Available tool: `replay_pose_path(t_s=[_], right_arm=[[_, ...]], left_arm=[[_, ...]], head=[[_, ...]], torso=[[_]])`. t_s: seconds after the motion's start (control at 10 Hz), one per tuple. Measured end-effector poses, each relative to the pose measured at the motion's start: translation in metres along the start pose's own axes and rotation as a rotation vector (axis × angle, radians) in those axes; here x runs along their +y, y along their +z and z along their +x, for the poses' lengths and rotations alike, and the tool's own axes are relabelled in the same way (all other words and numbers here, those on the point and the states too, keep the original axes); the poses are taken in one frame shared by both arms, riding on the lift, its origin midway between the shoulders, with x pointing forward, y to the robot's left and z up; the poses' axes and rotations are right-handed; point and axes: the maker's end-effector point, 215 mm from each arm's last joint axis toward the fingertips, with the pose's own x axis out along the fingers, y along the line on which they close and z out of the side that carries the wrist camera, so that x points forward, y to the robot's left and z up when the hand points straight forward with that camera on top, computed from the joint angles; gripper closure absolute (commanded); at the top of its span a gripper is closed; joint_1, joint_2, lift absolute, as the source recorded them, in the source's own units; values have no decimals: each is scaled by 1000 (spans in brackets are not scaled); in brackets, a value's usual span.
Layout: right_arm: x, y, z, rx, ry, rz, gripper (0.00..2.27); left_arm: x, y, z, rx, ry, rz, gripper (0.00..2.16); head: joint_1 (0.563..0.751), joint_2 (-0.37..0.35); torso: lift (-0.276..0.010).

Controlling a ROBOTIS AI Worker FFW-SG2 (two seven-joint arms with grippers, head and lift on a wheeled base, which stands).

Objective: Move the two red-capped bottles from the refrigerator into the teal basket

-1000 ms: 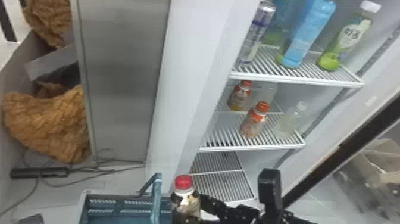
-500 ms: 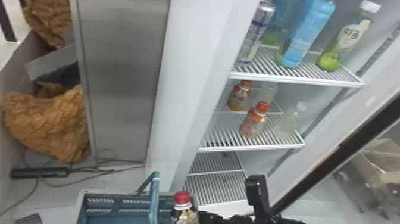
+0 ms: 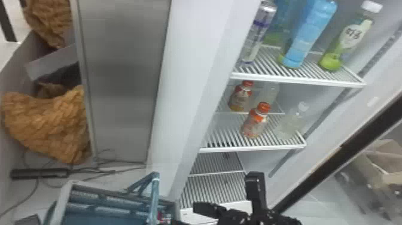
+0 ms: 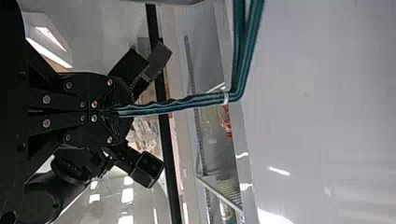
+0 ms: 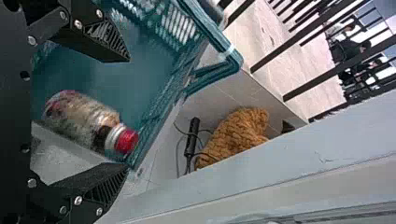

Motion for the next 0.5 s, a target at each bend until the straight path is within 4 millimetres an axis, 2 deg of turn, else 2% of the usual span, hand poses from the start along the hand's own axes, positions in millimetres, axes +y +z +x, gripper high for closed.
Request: replay_pose_path(t_s=[0.2, 0.5], right_arm=[[-5, 32, -3, -100, -11, -79, 243], [-26, 84, -27, -267, -101, -216, 243]], left_arm=[[-1, -1, 1, 4, -2, 1, 1157], [-1, -3, 2, 9, -2, 1, 1157]], head=[[695, -350], [695, -350]], torso=[[-224], [-224]])
